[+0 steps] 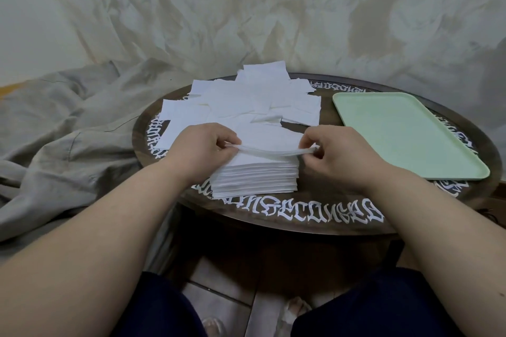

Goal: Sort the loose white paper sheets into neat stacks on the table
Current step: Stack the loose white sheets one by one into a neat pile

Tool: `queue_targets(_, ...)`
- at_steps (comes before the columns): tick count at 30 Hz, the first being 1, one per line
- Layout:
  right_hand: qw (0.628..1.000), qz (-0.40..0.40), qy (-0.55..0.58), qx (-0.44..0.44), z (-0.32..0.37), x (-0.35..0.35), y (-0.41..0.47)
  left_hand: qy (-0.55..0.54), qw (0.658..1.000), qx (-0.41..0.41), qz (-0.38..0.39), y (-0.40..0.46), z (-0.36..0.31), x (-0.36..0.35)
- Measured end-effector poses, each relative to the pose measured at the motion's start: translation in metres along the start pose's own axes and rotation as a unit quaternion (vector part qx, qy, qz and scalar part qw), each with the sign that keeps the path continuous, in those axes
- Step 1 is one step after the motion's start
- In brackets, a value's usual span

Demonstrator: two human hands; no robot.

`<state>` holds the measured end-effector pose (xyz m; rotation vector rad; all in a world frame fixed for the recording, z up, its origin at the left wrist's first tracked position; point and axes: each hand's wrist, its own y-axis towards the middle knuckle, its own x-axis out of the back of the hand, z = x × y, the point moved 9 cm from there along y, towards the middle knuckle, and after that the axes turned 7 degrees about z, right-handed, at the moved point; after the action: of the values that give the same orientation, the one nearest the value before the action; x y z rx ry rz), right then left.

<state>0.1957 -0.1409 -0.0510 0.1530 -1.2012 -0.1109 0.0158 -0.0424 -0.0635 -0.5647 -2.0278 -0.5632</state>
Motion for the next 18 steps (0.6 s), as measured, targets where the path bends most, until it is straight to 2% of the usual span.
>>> queue_targets(3,0.996,-0.068,0.059,-0.015,-0.005,0.011,0.0,0.005,1.0,-0.004,0.002,0.001,-0.004,-0.001)
queue_targets(6,0.99,-0.113,0.087,-0.018,-0.006,0.019,0.001,0.028,0.999,-0.008,-0.038,0.003,-0.007,0.002)
queue_targets(10,0.975,-0.197,0.099,0.017,-0.001,0.032,0.002,0.028,0.988,-0.019,-0.15,0.006,-0.015,0.019)
queue_targets(13,0.956,-0.255,0.132,0.051,0.006,0.041,0.005,0.004,0.961,-0.094,-0.261,-0.007,-0.027,0.051)
queue_targets(15,0.96,-0.229,0.15,0.055,0.009,0.033,0.011,0.005,0.965,-0.098,-0.243,-0.015,-0.021,0.055)
queue_targets(18,0.987,-0.091,0.132,0.009,0.006,0.002,0.019,0.016,0.994,-0.009,-0.106,-0.02,0.0,0.035)
